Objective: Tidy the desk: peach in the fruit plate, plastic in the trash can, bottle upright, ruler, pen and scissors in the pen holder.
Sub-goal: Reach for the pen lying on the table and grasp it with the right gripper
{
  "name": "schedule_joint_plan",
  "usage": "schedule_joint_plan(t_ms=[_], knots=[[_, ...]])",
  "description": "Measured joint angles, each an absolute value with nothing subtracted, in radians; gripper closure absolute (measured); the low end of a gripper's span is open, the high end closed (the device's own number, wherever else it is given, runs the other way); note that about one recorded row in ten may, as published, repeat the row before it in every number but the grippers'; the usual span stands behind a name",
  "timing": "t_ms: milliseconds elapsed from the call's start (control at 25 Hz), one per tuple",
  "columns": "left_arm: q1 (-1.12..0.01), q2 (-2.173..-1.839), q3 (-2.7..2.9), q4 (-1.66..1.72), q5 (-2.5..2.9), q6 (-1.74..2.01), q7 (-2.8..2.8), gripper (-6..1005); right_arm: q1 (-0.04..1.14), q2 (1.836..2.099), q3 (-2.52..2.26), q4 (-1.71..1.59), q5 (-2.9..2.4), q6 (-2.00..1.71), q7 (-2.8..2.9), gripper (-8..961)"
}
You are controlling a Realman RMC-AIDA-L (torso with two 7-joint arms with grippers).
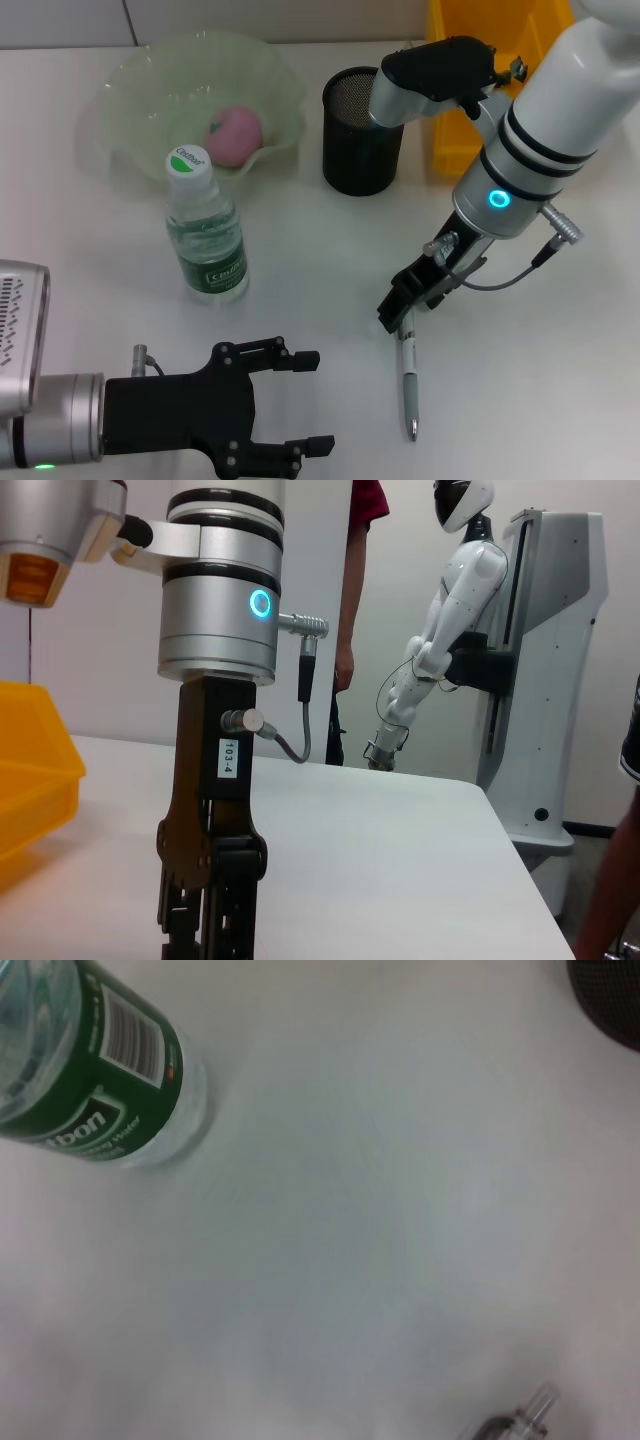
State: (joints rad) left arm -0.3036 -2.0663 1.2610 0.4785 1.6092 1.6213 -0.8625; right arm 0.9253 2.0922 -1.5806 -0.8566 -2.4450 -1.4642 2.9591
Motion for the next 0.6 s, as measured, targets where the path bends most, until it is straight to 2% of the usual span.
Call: schedule_joint_plan(t_ms=[200, 480, 600], knots=[[-0.304, -2.066, 1.261, 0.479, 1.609, 1.621, -0.863, 202, 0.925, 2.092, -1.581, -0.854, -2.449, -1.456, 2.959, 368], [-0.304, -2.066, 1.259, 0.479, 1.609, 1.621, -0.861, 202, 0.938, 2.092, -1.582, -0.827, -2.445, -1.443, 2.959, 480], [-0.304, -2.066, 1.259, 0.479, 1.609, 1.621, -0.86, 202, 0.941, 2.092, -1.585, -0.827, -2.446, -1.443, 2.959, 480]])
